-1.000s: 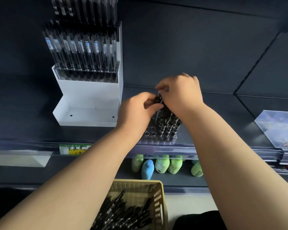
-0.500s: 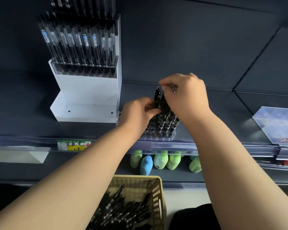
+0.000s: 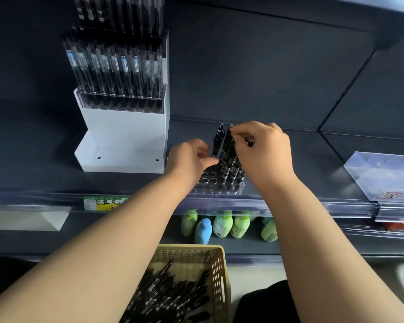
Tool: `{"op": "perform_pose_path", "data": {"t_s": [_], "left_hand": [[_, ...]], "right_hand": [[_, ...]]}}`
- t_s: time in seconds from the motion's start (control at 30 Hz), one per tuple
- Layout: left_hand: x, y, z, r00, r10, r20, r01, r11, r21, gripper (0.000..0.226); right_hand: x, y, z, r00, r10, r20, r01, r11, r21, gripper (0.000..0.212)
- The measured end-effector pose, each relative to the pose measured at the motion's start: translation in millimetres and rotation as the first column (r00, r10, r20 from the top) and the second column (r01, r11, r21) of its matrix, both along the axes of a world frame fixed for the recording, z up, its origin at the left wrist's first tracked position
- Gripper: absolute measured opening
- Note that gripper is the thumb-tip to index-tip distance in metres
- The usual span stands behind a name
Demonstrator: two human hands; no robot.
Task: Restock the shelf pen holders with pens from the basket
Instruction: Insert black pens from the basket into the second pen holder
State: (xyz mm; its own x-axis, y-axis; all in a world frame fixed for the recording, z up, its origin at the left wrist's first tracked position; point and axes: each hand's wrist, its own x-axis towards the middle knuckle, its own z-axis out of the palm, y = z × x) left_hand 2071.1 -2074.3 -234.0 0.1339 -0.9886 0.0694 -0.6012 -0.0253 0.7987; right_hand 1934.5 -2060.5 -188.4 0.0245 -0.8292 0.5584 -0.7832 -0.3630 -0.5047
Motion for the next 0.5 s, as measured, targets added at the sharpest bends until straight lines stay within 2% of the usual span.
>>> {"op": "perform_pose_path", "data": {"t_s": [0.17, 0.23, 0.3, 0.37, 0.4, 0.43, 0.5], "left_hand": [[21.1, 47.6, -18.7, 0.998, 0.04, -0.043, -0.043, 0.995, -0.088, 0.022], [32.4, 77.6, -29.9, 0.999, 0.044, -0.014, -0.045, 0.995, -0.092, 0.021], [43.3, 106.6, -45.2, 0.999, 0.025, 0.039, -0.023, 0.998, -0.063, 0.024], [58.4, 132.5, -67.8, 0.993, -0.004, 0.12, 0.003, 1.0, 0.01, 0.029], [66.4, 144.9, -79.6, 0.986, -0.019, 0.167, 0.005, 0.996, 0.084, 0.032], [75.2, 155.1, -91.5, 0.978, -0.027, 0.206, -0.006, 0.987, 0.161, 0.034], [90.4, 167.5, -113.3, 0.964, -0.041, 0.263, -0.04, 0.955, 0.293, 0.038]], "right_hand": [[10.3, 32.3, -19.2, 0.992, 0.008, 0.125, 0.002, 0.997, -0.078, 0.022], [16.3, 48.5, -34.8, 0.989, 0.01, 0.146, 0.006, 0.994, -0.107, 0.022], [25.1, 65.6, -58.9, 0.99, 0.034, 0.14, -0.026, 0.998, -0.055, 0.02], [37.7, 82.3, -90.0, 0.99, 0.08, 0.115, -0.098, 0.983, 0.155, 0.019], [44.3, 91.3, -106.6, 0.989, 0.116, 0.093, -0.139, 0.943, 0.302, 0.021], [49.4, 98.7, -125.2, 0.986, 0.157, 0.063, -0.168, 0.877, 0.45, 0.024], [56.3, 111.0, -157.8, 0.969, 0.241, -0.064, -0.123, 0.686, 0.717, 0.032]]}}
